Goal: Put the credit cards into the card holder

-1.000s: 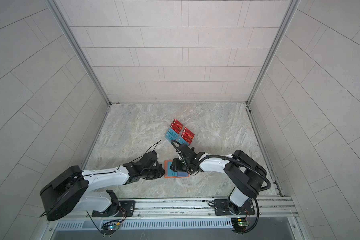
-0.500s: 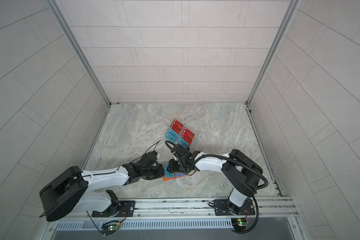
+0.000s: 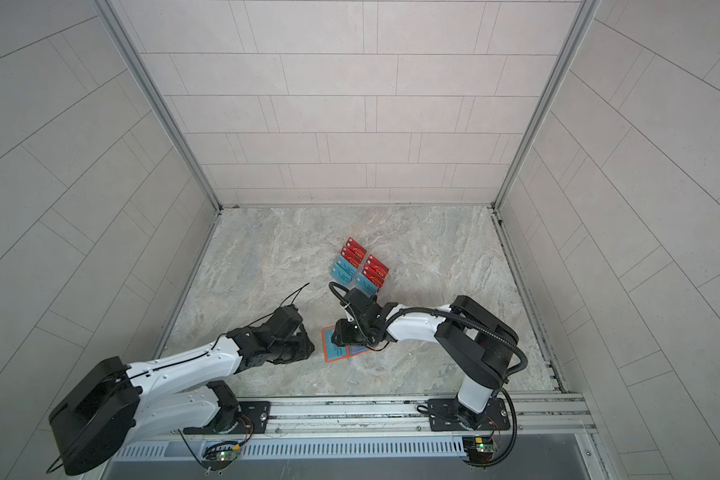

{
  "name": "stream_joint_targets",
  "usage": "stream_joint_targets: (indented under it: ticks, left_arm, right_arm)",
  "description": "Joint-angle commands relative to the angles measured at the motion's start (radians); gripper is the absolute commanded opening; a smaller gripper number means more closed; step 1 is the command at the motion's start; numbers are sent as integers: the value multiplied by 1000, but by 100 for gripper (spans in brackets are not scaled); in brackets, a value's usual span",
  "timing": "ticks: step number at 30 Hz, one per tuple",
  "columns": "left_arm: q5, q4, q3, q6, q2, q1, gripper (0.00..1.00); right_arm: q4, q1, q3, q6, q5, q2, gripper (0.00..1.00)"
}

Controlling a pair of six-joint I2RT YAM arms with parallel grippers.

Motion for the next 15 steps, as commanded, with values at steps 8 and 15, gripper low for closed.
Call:
stream_joint_targets:
  ticks: [8, 15]
  left_arm:
    - [-2, -19, -52, -54, -162, 81, 34]
    - [5, -49, -1, -35, -118, 81, 35]
  right_arm:
    - [72, 7, -14, 79, -14, 39, 45]
    - [241, 7, -23, 192, -73, 119, 44]
